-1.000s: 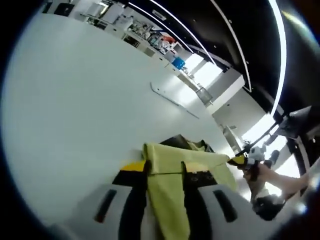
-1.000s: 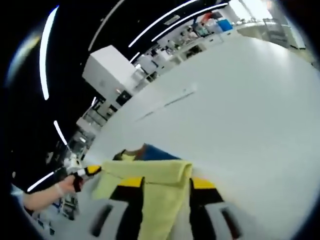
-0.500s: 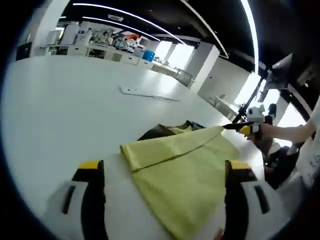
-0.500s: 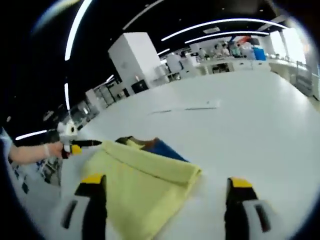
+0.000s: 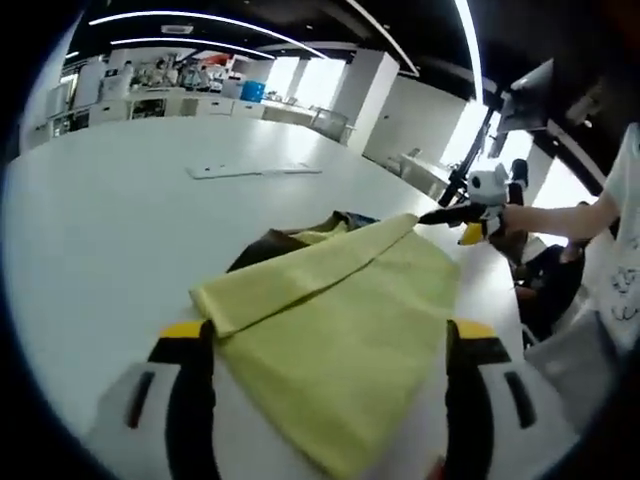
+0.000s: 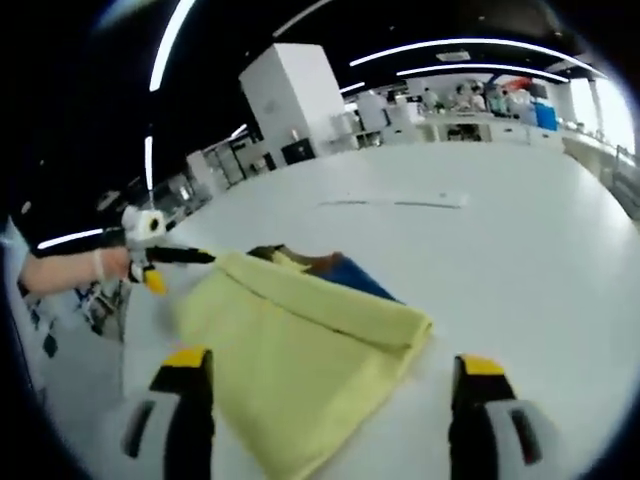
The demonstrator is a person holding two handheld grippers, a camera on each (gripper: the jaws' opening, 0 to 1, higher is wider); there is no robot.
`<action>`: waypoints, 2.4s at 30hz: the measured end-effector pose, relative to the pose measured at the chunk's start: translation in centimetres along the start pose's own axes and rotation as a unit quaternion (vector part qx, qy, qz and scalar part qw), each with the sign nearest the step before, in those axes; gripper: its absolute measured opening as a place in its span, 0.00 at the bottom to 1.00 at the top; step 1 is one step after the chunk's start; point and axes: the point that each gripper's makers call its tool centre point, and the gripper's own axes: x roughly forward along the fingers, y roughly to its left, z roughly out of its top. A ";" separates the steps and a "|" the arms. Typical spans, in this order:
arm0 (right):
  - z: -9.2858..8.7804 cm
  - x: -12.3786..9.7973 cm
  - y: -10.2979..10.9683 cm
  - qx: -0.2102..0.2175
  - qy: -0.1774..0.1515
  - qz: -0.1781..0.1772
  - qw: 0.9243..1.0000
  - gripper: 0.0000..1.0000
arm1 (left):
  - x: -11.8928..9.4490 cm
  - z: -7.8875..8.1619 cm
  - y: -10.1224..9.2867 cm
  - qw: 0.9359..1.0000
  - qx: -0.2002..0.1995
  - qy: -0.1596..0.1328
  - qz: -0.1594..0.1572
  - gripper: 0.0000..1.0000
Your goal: Fold the garment on the visible template until the final outline fits inside the template.
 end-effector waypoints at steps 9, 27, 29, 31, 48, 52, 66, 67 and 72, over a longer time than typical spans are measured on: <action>0.1 0.7 1.4 0.011 -0.006 0.020 1.000 1.00 | 0.3 -0.2 -0.4 1.000 -0.011 0.001 -0.001 0.90; 2.3 2.9 2.9 0.003 -0.033 0.046 0.998 0.95 | 2.0 1.4 -0.4 0.999 -0.026 -0.035 -0.013 0.87; 2.9 3.3 2.7 0.000 -0.040 0.046 0.998 0.95 | 2.2 2.5 -0.5 0.998 -0.032 -0.054 -0.008 0.87; 3.5 4.0 1.9 0.005 -0.049 0.038 0.998 0.96 | 2.3 3.2 0.3 0.997 -0.034 -0.064 -0.001 0.87; 3.5 5.4 -2.0 0.024 -0.045 0.000 0.999 0.92 | 3.4 3.5 3.6 0.994 -0.076 -0.072 0.035 0.87; 3.4 5.2 -1.8 0.023 -0.042 -0.002 0.999 0.93 | 3.4 3.5 3.4 0.994 -0.077 -0.071 0.036 0.87; 3.3 2.8 0.0 -0.001 -0.041 0.002 0.999 0.98 | 0.3 3.0 2.0 0.997 -0.051 -0.052 0.038 0.87; 3.1 2.5 0.0 -0.001 -0.040 0.000 0.999 0.97 | 0.1 2.9 1.9 0.997 -0.050 -0.050 0.038 0.86; 2.3 0.5 0.0 0.006 -0.045 -0.007 0.999 0.92 | -1.2 2.0 0.8 0.997 -0.055 -0.048 0.039 0.82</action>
